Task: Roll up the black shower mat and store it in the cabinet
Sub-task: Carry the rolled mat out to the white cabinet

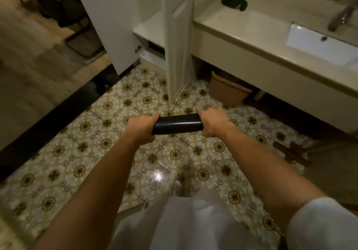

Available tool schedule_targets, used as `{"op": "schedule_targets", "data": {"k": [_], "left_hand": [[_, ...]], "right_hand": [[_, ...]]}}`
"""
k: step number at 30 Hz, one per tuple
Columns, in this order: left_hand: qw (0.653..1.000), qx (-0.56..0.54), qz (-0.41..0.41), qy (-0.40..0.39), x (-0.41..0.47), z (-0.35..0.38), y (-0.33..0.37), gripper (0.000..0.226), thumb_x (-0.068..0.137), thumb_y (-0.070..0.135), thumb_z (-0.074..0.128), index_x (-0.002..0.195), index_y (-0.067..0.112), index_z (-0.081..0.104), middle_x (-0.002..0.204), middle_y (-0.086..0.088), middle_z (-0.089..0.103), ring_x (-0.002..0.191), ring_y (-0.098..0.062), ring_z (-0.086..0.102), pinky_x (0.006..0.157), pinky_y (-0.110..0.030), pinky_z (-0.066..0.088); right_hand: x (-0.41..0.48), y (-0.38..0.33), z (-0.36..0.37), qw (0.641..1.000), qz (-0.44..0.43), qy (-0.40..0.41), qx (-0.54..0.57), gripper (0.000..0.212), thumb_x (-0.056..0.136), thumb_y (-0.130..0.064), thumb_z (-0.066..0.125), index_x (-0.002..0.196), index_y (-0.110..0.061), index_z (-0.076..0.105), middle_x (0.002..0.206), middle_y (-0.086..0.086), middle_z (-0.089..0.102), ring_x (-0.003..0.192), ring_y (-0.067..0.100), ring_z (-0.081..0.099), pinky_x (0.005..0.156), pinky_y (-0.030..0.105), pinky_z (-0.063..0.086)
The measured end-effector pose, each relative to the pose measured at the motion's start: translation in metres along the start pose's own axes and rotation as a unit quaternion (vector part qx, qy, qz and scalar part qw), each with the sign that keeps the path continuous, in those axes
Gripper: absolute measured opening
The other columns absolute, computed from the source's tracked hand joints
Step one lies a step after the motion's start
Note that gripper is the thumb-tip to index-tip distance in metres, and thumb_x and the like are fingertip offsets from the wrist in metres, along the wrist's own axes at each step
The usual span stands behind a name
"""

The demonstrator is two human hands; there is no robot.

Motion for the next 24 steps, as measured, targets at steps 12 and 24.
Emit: {"op": "schedule_targets", "data": {"k": [12,24], "left_hand": [[0.997,-0.032,-0.075,-0.008,0.104,-0.025,-0.114,0.057,0.065,0.033,0.077,0.113,0.037,0.045,0.091,0.007,0.060,0.080,-0.015,0.058,0.064,-0.033,0.050],[0.985,-0.052,-0.162,-0.021,0.226,-0.072,-0.256,0.057,0.065,0.036,0.078,0.110,0.042,0.045,0.096,0.009,0.062,0.086,-0.014,0.061,0.076,-0.038,0.055]], "right_hand": [[0.197,-0.016,-0.045,0.995,-0.092,-0.011,-0.025,0.054,0.064,-0.037,0.071,0.110,-0.023,0.047,0.090,0.004,0.060,0.084,0.028,0.059,0.081,0.042,0.043],[0.423,-0.046,-0.102,0.983,-0.182,-0.004,-0.030,0.058,0.064,-0.041,0.075,0.112,-0.022,0.047,0.093,0.004,0.060,0.079,0.024,0.056,0.070,0.037,0.045]]}}
Point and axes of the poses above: each hand's wrist, its own x-axis towards the middle knuckle, its own z-axis out of the palm, y = z × x, the point moved 1 cm from there along x, towards the middle knuckle
